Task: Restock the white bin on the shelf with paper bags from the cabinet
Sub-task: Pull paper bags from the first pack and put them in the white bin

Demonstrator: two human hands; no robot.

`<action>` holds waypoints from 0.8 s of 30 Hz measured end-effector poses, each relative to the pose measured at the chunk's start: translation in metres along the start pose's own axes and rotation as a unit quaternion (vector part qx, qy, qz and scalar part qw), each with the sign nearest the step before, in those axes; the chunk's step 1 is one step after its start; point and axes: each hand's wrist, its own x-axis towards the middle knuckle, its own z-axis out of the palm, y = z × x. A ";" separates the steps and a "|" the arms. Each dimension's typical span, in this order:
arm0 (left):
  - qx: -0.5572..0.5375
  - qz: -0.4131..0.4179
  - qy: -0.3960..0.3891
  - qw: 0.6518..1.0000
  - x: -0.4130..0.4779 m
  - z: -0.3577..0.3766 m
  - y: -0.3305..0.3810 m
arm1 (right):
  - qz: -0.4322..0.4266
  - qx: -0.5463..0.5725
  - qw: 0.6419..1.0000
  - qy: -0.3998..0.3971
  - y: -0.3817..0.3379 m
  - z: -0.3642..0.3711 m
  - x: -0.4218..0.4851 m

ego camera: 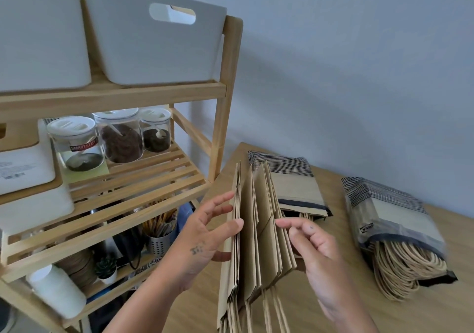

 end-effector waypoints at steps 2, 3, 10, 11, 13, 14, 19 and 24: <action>-0.001 0.000 -0.002 1.000 -0.001 0.000 0.001 | -0.008 0.028 1.000 -0.001 -0.004 0.006 -0.001; 0.000 0.000 -0.003 1.000 -0.001 0.000 0.001 | -0.014 0.041 0.999 0.006 -0.006 0.008 -0.001; -0.004 0.000 0.004 1.000 -0.001 0.002 0.000 | -0.023 0.008 0.998 0.056 -0.004 0.014 0.002; -0.003 0.000 0.003 1.000 -0.001 0.002 -0.001 | -0.020 0.005 0.998 0.054 -0.002 0.013 0.002; -0.003 -0.001 0.000 1.000 -0.001 0.002 -0.001 | -0.014 0.013 0.999 0.047 -0.002 0.012 0.003; -0.004 -0.001 -0.001 1.000 -0.001 0.002 0.000 | -0.013 0.019 0.999 0.040 -0.004 0.012 0.003; -0.007 0.003 0.001 1.000 -0.002 0.003 0.001 | -0.032 -0.047 0.998 -0.020 -0.016 0.014 -0.002; 0.000 0.004 0.002 1.000 -0.001 0.002 0.000 | -0.069 -0.165 0.983 -0.035 -0.017 0.013 -0.001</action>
